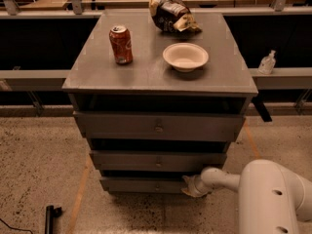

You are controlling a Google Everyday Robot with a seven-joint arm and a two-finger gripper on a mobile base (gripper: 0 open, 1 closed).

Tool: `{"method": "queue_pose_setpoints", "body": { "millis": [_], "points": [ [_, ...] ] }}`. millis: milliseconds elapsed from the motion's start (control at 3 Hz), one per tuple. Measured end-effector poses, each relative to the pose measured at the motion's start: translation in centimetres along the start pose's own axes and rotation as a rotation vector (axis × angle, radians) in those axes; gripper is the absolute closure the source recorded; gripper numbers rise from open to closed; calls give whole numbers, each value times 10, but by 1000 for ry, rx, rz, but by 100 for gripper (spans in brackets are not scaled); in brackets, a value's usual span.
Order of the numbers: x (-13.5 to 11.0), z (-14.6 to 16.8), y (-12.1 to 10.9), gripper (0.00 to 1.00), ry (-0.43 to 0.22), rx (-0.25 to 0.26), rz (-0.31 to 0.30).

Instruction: Open bottom drawer

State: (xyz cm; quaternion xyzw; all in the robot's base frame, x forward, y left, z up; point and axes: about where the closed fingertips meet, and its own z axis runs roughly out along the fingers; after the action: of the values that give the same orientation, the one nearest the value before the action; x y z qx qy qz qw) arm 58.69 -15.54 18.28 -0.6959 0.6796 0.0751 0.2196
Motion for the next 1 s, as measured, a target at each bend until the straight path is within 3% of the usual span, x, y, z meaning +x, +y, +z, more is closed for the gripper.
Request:
{"method": "queue_pose_setpoints", "body": {
  "millis": [333, 1000],
  "points": [
    [0, 0, 0, 51, 0, 0, 0],
    [0, 0, 0, 4, 0, 0, 0]
  ]
}}
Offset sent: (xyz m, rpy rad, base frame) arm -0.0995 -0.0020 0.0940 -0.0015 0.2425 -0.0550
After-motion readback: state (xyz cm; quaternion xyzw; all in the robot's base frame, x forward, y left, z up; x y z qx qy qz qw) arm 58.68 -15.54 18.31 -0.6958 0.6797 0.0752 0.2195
